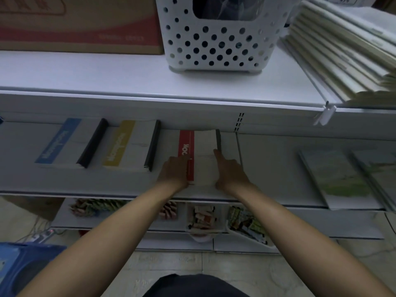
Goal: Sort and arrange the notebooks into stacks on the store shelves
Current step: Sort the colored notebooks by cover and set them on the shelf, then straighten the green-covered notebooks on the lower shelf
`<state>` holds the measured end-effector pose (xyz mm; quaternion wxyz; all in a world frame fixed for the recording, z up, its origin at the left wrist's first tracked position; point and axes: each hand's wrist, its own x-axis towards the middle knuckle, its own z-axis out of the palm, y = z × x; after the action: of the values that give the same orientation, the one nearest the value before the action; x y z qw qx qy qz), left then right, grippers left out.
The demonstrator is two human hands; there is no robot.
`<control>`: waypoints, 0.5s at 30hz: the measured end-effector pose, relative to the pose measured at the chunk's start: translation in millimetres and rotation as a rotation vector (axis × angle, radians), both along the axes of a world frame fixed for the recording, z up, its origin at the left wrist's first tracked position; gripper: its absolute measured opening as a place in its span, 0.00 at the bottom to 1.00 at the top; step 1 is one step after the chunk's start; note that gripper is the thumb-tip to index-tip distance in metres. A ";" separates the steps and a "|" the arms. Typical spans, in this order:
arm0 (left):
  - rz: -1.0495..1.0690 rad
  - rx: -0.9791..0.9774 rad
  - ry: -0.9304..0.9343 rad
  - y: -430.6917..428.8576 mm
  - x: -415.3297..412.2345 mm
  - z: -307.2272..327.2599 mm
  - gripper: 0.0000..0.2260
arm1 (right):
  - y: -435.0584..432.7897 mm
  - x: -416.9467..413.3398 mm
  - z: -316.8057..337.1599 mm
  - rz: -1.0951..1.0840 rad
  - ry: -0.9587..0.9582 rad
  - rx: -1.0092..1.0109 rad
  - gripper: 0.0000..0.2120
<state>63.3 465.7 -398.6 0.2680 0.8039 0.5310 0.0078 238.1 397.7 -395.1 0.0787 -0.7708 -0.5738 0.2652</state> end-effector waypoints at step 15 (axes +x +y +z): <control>-0.136 0.024 -0.001 37.7 1.4 1.6 0.40 | 31.2 16.5 3.4 0.087 -0.006 0.060 0.59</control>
<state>64.7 503.4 -396.9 0.2584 0.8412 0.4750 -0.0035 254.6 428.9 -391.7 0.0884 -0.7433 -0.6146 0.2487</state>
